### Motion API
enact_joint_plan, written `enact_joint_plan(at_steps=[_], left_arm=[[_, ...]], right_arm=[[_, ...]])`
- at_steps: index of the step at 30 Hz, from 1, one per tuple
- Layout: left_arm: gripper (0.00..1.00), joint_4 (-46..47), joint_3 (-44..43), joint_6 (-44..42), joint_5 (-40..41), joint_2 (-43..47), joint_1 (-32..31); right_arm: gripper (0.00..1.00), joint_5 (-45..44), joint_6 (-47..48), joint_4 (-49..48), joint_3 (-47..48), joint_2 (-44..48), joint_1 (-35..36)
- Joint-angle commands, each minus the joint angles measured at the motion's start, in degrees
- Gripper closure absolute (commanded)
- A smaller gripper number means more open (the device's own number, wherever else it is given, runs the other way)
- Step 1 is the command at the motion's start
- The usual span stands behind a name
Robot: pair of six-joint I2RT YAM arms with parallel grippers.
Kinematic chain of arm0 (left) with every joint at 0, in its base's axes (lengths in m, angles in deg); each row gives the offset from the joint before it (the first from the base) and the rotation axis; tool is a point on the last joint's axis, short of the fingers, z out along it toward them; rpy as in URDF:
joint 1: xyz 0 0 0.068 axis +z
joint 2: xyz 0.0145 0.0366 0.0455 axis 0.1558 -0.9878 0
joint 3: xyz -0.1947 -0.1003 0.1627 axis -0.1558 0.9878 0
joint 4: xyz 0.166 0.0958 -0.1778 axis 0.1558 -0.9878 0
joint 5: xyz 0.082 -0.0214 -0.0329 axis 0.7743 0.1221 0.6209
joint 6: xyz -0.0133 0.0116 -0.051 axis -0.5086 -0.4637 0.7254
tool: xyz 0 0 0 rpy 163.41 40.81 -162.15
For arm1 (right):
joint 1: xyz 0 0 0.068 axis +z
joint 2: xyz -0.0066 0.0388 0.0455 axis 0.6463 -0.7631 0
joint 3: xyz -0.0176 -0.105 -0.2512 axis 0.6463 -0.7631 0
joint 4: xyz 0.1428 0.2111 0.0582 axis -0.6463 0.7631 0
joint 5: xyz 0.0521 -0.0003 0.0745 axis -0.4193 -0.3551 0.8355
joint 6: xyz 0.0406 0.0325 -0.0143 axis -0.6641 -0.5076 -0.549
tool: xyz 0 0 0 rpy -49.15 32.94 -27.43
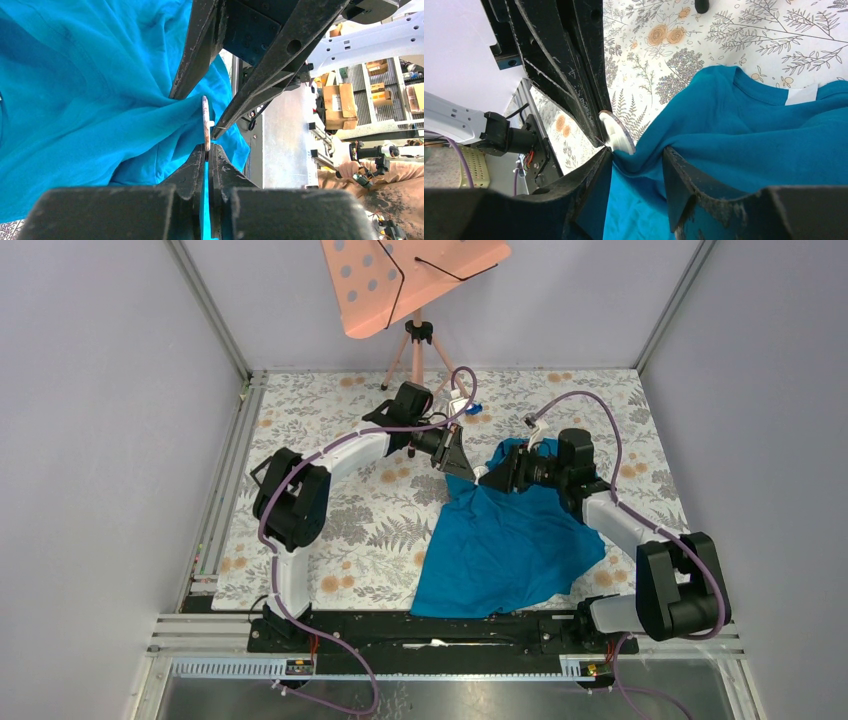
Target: Pin the brooch onto the clothing
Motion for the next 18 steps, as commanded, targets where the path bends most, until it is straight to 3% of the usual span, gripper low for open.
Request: enact_joint_plan(at_steps=[1,18], left_arm=[[1.0,-1.02,-3.06,-3.36,-4.47,0.56,-1.23],[1.0,-5.41,-4.13,-7.53,-3.45,1.06,-1.96]], right_arm=[[0.53,0.89,0.01,-0.79,3.87,-1.4,-0.23],[0.69,-1.9,0.86,6.51,7.88,-5.59,-0.24]])
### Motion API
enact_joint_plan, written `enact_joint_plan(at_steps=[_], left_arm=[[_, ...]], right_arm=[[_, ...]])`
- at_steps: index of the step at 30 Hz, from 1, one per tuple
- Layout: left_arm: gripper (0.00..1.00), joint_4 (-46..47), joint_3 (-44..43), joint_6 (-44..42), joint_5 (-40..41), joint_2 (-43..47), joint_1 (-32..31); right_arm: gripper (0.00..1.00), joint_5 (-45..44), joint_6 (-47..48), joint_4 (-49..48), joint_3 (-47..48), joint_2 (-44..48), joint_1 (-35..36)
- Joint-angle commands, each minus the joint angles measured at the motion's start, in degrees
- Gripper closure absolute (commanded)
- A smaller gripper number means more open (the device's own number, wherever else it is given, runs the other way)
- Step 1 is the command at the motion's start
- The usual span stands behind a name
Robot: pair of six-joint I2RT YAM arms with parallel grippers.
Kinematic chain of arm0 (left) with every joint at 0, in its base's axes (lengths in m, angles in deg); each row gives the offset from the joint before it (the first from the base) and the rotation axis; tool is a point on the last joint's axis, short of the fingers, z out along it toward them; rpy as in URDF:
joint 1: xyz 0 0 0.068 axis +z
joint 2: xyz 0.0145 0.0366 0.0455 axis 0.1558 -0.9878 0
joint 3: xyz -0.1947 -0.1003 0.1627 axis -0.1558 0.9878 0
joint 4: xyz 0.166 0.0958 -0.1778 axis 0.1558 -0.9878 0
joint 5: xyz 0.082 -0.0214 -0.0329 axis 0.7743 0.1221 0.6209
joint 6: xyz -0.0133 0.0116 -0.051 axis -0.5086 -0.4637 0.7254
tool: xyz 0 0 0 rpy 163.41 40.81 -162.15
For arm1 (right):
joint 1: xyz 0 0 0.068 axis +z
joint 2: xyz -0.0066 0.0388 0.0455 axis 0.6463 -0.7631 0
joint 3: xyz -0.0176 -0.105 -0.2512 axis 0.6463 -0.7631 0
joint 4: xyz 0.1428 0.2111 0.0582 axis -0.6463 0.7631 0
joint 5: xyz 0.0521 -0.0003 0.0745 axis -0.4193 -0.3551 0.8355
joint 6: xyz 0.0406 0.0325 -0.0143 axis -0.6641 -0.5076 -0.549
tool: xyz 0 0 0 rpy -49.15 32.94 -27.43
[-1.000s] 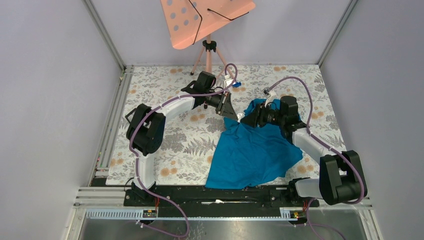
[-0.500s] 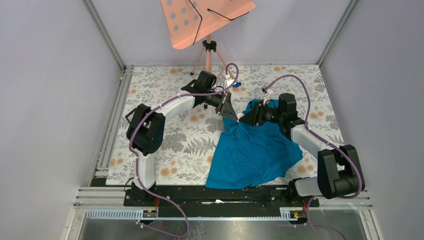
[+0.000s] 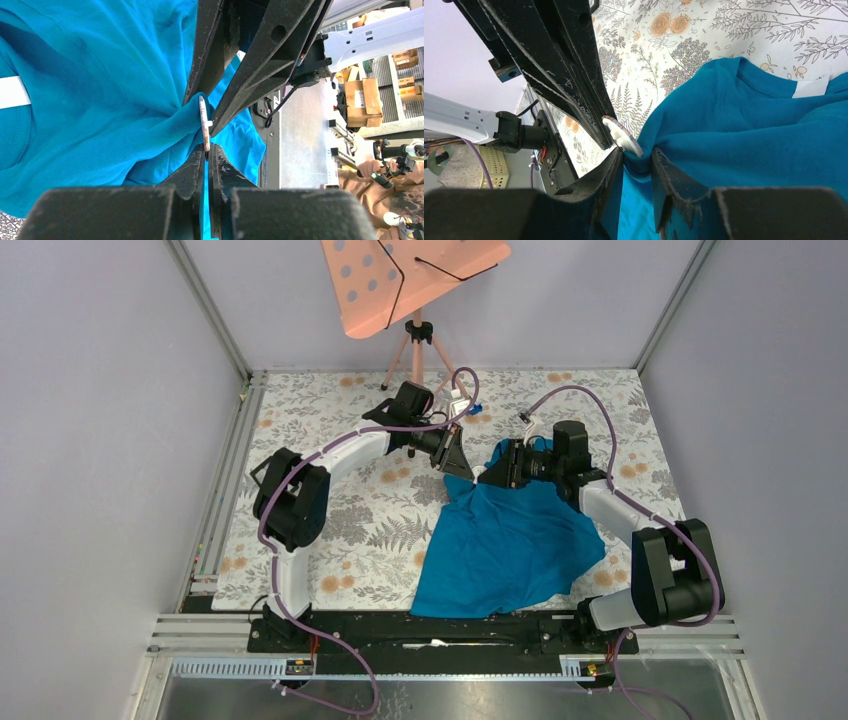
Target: Pin the brooch onto the clothing
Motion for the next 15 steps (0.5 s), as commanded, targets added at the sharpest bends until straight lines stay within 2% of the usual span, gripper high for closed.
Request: enact_joint_plan(at_steps=[1,9,15], left_arm=[[1.0,-1.35,-2.63,-1.43,-5.92,1.01,-1.98],[1.0,-2.25,-3.01,-2.07,-5.41,0.44,-2.55],[1.0,-2.6,-3.06,-2.31,-5.28,0.16,-2.73]], right_arm=[[0.69,-3.62,1.66,0.55,2.7,-1.38,-0.23],[0.68,-1.9,2.6,1.09,3.27,-1.61,0.1],[0.68,-6.43,6.84,7.51,5.82,-2.86,2.06]])
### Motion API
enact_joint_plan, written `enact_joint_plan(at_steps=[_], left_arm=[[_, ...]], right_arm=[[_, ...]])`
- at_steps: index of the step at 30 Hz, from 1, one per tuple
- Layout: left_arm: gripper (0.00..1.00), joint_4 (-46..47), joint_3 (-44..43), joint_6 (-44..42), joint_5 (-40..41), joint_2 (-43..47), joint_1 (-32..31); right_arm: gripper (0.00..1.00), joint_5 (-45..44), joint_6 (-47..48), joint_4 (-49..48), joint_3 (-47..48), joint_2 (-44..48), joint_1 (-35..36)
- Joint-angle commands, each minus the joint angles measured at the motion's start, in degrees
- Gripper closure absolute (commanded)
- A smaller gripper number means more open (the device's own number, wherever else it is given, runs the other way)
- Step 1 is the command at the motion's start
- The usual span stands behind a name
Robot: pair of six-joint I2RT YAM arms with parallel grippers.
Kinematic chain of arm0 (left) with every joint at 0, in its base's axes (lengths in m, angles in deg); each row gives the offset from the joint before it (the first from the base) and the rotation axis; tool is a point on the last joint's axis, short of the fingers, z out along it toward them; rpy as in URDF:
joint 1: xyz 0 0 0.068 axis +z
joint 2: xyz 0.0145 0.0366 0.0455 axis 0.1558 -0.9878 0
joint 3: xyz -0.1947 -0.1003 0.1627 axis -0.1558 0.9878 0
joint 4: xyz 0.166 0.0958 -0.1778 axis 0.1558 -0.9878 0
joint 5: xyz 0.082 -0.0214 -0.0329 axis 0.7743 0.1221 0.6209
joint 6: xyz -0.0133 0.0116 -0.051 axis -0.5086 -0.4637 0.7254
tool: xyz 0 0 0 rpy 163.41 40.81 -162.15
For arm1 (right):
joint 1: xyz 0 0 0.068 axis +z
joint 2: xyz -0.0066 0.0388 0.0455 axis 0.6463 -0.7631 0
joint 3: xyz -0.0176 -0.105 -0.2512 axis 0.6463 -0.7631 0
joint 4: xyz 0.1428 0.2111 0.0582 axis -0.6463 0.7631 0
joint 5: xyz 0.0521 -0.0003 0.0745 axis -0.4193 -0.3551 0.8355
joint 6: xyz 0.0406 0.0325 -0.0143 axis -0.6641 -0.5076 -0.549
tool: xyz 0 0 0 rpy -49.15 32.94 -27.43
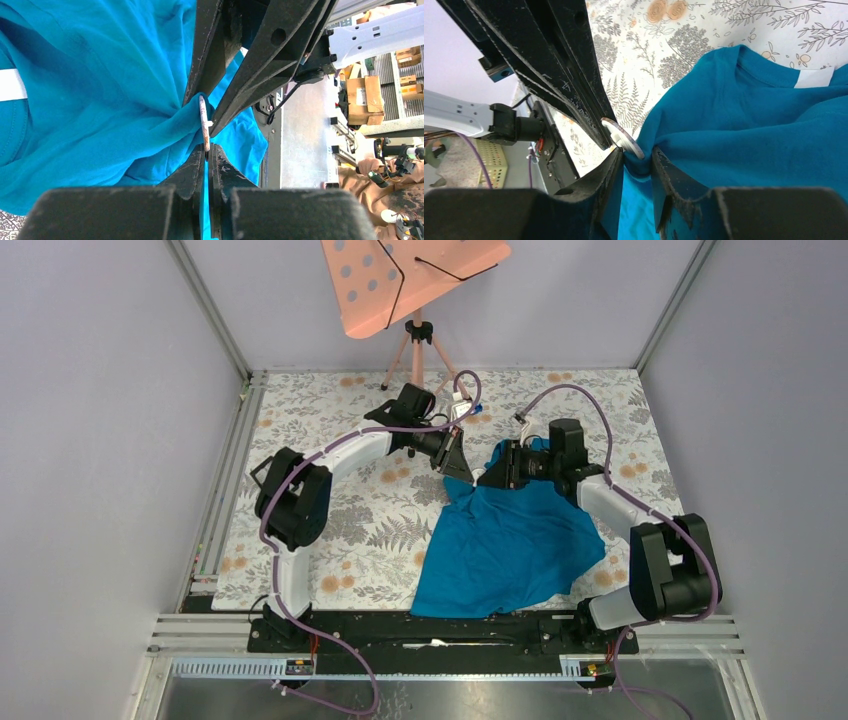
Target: Pin the brooch onto the clothing
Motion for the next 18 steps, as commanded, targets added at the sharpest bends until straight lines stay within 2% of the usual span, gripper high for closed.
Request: enact_joint_plan(at_steps=[1,18], left_arm=[[1.0,-0.6,-2.64,-0.96,-6.17,0.58,-2.39],[1.0,-1.76,-2.96,-2.1,-5.88,1.08,-2.58]], right_arm=[[0.68,-8.2,5.48,4.6,4.47,-1.85,1.92],[0.71,-13.94,4.38,8.77,6.86,-5.19,2.43]])
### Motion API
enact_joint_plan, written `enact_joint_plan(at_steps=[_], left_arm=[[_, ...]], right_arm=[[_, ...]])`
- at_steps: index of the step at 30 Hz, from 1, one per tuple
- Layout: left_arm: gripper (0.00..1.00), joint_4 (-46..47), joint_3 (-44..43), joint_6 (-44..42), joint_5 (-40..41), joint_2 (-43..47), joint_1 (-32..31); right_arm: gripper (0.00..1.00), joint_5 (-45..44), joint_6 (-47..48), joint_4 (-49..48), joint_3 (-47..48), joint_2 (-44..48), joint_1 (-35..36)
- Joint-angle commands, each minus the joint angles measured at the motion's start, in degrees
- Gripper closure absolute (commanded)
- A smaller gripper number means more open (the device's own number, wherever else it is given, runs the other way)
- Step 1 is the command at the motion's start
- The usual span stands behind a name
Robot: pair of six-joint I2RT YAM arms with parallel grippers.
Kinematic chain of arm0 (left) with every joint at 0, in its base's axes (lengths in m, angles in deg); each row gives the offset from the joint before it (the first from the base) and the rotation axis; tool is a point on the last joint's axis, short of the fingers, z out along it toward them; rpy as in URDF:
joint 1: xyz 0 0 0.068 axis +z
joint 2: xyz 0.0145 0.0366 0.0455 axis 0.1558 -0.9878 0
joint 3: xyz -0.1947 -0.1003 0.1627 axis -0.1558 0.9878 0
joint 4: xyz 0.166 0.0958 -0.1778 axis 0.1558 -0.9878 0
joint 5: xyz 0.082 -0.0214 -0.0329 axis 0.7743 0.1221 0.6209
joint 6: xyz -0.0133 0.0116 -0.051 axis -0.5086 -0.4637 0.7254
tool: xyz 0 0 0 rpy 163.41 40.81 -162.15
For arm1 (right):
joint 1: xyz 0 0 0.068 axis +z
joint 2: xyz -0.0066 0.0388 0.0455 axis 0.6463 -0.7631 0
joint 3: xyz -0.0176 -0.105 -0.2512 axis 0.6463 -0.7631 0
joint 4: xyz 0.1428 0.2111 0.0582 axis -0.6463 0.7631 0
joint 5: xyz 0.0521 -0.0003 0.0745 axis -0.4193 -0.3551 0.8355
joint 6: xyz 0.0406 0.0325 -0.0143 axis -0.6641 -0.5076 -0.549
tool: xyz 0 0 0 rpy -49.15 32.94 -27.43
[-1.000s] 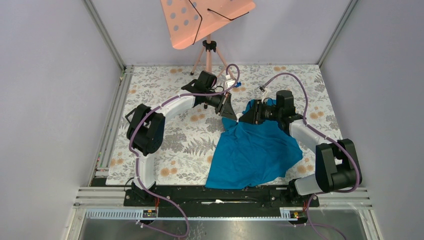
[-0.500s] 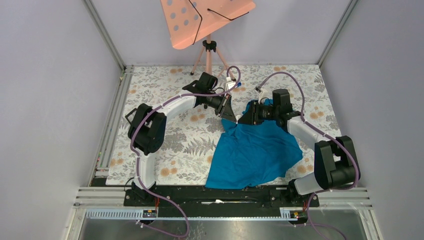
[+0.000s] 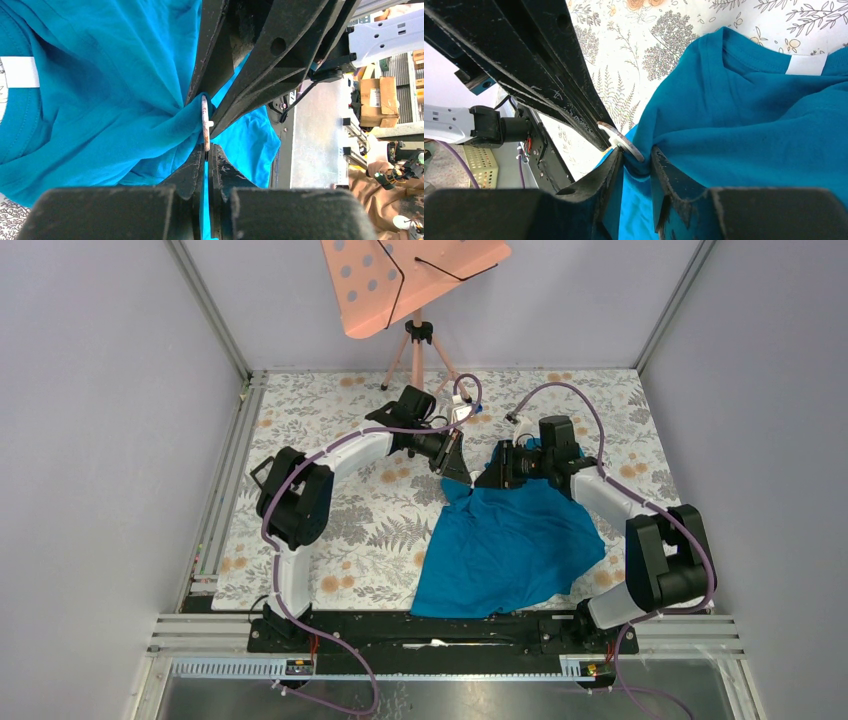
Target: Pin the brooch onto the clothing
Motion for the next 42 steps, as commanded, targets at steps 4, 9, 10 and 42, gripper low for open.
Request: enact_joint_plan(at_steps=[4,9,10,42], left_arm=[[1.0,-0.76,-3.3,-0.8,-8.11,1.86,-2.53],[1.0,-1.25,-3.37,-1.26,-7.28,1.74,-2.53],[1.0,-1.56,-3.41,-1.44,-7.08,1.64,-2.53],[0.11,3.0,0.68,0.51,17.2,10.34,-1.22]], right_arm=[[0.71,-10.19,-0.08,0.43,2.48,-2.72,0.13],[0.72,-12.47,-1.22,-0.92,1.45,-1.76,0.05],[0.72,-12.97,-1.4,-1.1,1.23,-1.55,0.05],[0.2,-36.7,-0.47,13.43,-3.8,30.22,-1.0]])
